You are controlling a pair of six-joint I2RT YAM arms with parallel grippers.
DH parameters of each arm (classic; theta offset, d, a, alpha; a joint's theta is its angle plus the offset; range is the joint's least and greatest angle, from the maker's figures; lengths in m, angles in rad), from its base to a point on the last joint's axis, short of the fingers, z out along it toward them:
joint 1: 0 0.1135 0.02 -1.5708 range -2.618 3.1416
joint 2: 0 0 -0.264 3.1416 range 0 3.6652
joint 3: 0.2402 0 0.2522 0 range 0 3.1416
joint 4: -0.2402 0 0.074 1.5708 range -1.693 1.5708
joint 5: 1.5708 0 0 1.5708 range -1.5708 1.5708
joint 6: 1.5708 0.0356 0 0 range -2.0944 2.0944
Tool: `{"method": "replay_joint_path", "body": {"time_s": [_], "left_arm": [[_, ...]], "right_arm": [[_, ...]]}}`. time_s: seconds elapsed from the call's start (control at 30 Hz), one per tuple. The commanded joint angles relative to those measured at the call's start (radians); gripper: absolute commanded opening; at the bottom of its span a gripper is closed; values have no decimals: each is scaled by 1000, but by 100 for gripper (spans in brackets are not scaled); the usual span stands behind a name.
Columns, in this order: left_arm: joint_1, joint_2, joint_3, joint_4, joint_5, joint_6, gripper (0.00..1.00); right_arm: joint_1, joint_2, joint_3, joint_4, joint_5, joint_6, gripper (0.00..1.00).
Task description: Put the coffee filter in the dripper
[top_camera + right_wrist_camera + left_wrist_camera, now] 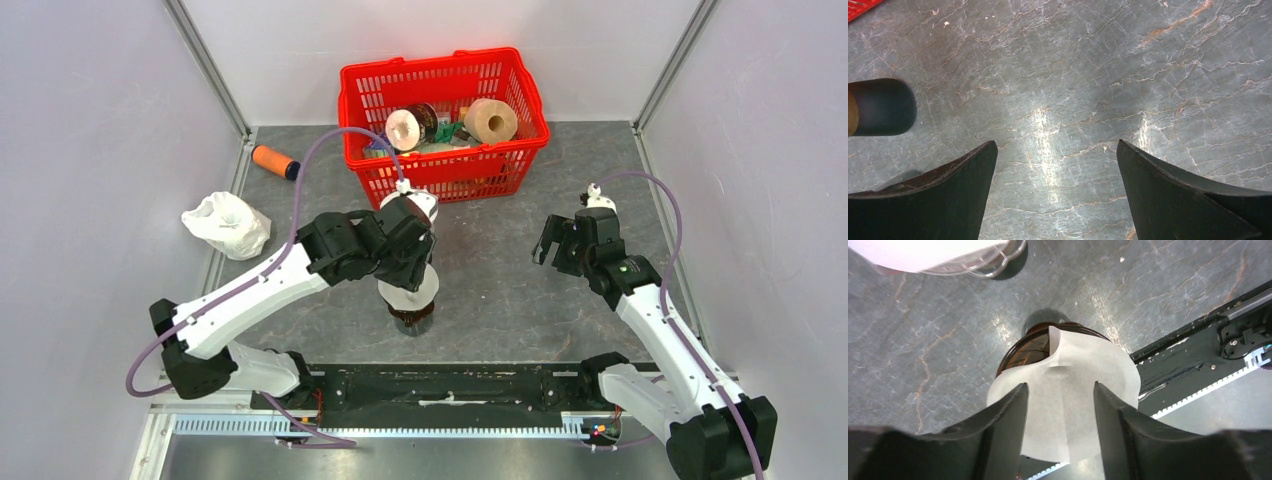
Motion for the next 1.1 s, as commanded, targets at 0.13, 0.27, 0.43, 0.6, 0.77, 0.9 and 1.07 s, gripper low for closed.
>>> {"method": "replay_joint_path", "body": {"time_s": [0.13,0.27,0.43,0.6,0.77,0.9,1.07], "left_arm": [[1,-162,88,88,-145,-1,73],[1,-259,21,221,-265,-30,88],[88,-305,-39,237,-503,-134,92],[408,-345,-209,377,-469,-287,92],[631,-408,-398,552,-335,-312,93],[730,-339,-425,584,-206,-290,93],[786,-263,-458,622,-138,-281,93]], "right_arm": [[2,-41,38,6,35,-16,97],[1,-66,29,14,58,-8,97],[0,-107,23,26,98,8,97],[1,-147,-8,73,133,39,97],[1,-174,-25,101,133,26,97],[1,-184,-42,144,130,27,97],[0,-186,-50,136,189,27,97]]}}
